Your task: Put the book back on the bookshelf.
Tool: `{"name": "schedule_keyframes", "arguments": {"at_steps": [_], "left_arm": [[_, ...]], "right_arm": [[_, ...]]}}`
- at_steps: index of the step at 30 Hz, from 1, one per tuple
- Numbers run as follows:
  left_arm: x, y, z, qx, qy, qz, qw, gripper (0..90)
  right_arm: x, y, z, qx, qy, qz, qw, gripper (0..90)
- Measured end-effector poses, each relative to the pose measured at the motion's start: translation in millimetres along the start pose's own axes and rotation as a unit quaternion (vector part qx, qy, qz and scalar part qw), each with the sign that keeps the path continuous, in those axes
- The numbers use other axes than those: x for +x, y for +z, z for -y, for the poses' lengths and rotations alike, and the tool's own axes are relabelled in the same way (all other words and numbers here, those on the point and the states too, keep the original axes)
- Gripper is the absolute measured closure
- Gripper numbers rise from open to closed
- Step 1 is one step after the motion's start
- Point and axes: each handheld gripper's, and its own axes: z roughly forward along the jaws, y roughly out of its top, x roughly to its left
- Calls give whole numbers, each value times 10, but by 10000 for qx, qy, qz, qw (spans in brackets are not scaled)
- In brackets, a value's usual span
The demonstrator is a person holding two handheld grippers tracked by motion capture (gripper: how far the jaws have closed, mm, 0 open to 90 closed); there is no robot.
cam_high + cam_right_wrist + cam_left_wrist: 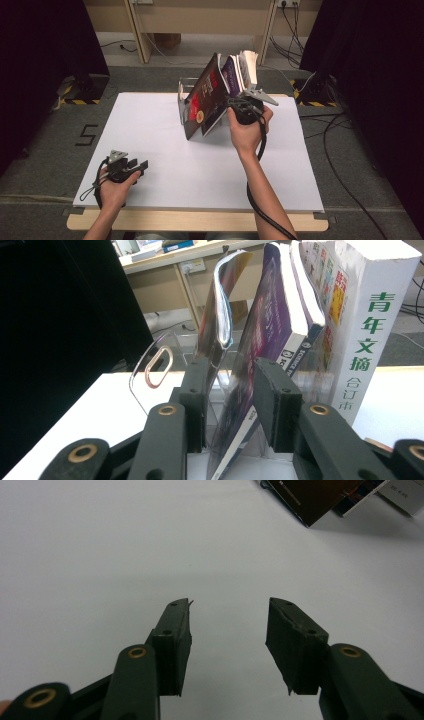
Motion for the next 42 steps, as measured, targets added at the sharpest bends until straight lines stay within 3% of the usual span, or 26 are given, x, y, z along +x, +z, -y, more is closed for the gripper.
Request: {"name": "schedule_keyframes", "arguments": {"at_steps": [17,42], "left_arm": [[1,-1,-1,-21,-8,3,10000,516],[29,-10,-9,-12,-32,-49,10000,507]], "right_arm": [[-35,-78,66,97,-133,-5,9999,667],[-191,-206,192,231,-224,-40,9995,658]]}}
